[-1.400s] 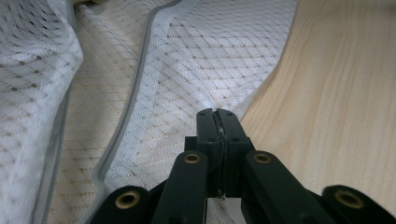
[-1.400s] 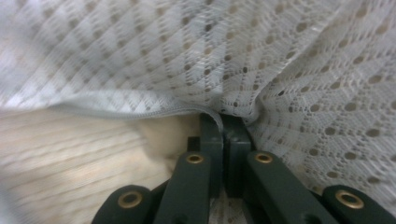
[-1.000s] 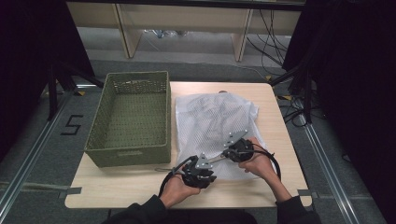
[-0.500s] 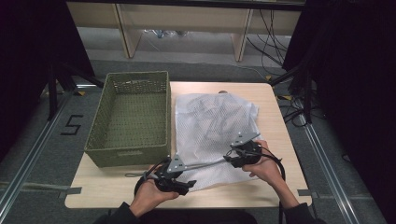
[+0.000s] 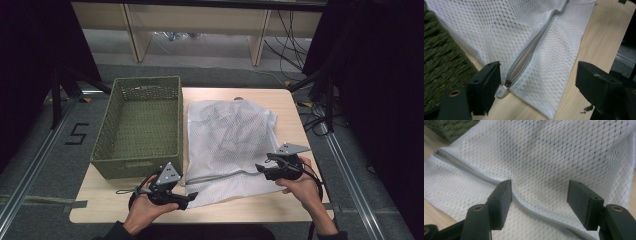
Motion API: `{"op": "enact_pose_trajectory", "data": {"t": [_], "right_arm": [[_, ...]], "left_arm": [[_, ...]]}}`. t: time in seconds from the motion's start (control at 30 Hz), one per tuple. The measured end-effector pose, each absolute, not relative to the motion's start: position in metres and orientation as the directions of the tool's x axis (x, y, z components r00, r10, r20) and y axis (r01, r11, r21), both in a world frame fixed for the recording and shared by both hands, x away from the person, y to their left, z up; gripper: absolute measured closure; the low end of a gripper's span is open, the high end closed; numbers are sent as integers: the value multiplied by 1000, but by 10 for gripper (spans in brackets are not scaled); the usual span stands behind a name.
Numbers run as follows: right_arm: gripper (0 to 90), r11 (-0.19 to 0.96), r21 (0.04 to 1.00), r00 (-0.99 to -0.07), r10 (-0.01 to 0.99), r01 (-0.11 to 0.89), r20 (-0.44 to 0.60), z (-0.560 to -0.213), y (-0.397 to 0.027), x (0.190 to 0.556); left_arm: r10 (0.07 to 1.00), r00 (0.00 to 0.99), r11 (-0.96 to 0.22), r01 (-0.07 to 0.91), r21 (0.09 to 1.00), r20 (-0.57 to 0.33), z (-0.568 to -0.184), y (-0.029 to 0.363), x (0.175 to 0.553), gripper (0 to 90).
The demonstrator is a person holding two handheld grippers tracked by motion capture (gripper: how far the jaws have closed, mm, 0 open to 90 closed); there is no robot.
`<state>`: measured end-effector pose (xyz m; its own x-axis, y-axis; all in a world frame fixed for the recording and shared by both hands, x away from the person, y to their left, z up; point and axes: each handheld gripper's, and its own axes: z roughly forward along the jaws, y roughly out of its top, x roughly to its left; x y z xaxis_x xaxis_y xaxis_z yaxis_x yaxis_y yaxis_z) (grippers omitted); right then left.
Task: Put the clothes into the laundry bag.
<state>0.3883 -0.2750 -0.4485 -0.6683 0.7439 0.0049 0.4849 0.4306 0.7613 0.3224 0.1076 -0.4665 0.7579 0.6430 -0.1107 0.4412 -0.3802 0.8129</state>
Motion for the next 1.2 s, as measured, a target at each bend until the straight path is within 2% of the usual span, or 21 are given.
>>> {"op": "enact_pose_trajectory", "data": {"t": [0.27, 0.67, 0.83, 1.0, 1.2], "right_arm": [[355, 399, 751, -663, 745, 527, 70, -455, -275, 375], [346, 397, 755, -663, 746, 521, 66, -460, -274, 358], [342, 381, 746, -654, 750, 546, 96, -463, -271, 346], [340, 383, 762, -674, 733, 522, 94, -464, -273, 341], [339, 368, 757, -649, 755, 540, 96, -464, -279, 336]], "left_arm": [[624, 777, -396, 398, 828, -76, -465, 122, 313, 179], [657, 750, -360, 397, 844, -72, -464, 142, 308, 183], [667, 740, -346, 409, 845, -85, -466, 143, 306, 179], [661, 746, -346, 401, 848, -83, -467, 142, 306, 176], [668, 739, -346, 414, 842, -89, -468, 142, 304, 175]]}}
